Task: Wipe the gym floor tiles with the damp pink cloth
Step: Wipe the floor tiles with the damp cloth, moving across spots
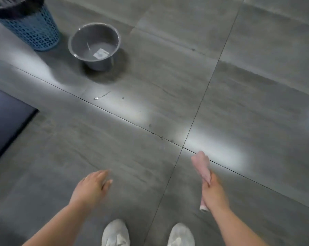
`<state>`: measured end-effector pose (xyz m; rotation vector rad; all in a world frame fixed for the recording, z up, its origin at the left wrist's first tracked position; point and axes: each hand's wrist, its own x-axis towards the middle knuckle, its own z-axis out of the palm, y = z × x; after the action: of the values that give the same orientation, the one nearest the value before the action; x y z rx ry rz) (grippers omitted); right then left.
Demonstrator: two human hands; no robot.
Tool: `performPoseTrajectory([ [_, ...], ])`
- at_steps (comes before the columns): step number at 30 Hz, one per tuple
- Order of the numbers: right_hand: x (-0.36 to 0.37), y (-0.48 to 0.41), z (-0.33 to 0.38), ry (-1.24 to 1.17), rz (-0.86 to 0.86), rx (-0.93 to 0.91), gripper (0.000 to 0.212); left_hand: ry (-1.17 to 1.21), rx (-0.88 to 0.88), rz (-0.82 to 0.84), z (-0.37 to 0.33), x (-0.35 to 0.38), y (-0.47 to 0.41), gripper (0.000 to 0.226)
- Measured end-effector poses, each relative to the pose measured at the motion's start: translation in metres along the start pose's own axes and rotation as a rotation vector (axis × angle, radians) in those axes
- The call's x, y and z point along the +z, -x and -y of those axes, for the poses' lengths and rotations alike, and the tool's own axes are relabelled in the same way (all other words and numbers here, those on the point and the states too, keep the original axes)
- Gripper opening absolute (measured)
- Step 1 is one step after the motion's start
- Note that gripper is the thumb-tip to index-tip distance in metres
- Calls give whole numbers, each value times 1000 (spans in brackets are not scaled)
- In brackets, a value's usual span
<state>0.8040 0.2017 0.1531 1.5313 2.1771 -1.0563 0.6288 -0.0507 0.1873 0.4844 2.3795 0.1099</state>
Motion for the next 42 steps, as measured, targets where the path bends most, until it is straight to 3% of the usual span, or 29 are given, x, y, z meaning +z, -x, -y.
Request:
performPoseTrajectory([
  [2,51,-41,-10,112,-36,-68,38,-62,62,6,17,37,-58,65],
  [4,100,-72,-26,276,-71,-191,47,-104,87,26,32,77,-105,63],
  [5,126,-82,-39,348,-123,-351,49,-122,93,23,39,97,-124,66],
  [9,220,-96,-89,597,-2,-881,56,-152,143,-43,62,152,-180,103],
  [11,237,-101,-94,681,-80,-1071,39,-271,221,-49,72,167,-193,99],
  [14,222,-118,-76,836,-129,-1240,51,-213,151,29,71,164,-191,102],
  [18,182,-171,-57,736,-310,-865,57,-181,188,-62,74,163,-191,98],
  [20,167,-183,-60,615,-336,-598,53,-251,201,14,81,169,-191,93],
  [22,169,-177,-62,546,-355,-500,48,-323,210,-50,91,176,-196,82],
  [24,190,-157,-57,550,-376,-560,49,-308,187,-11,86,168,-193,87],
  [26,222,-129,-54,597,-300,-786,52,-223,171,1,78,162,-190,93],
  [29,239,-120,-43,699,-138,-1148,35,-209,65,98,70,156,-184,99],
  [32,198,-174,-22,845,-12,-1188,50,-126,-54,53,75,158,-180,107],
  [34,159,-214,-14,807,-96,-993,52,-95,-88,44,81,159,-178,112],
  [36,128,-233,-3,612,-210,-710,51,-69,-134,51,86,155,-173,115],
  [39,126,-239,23,425,-180,-275,52,-84,-207,73,97,147,-170,118],
  [42,169,-215,55,400,-209,-235,54,-63,-228,100,102,144,-172,122],
])
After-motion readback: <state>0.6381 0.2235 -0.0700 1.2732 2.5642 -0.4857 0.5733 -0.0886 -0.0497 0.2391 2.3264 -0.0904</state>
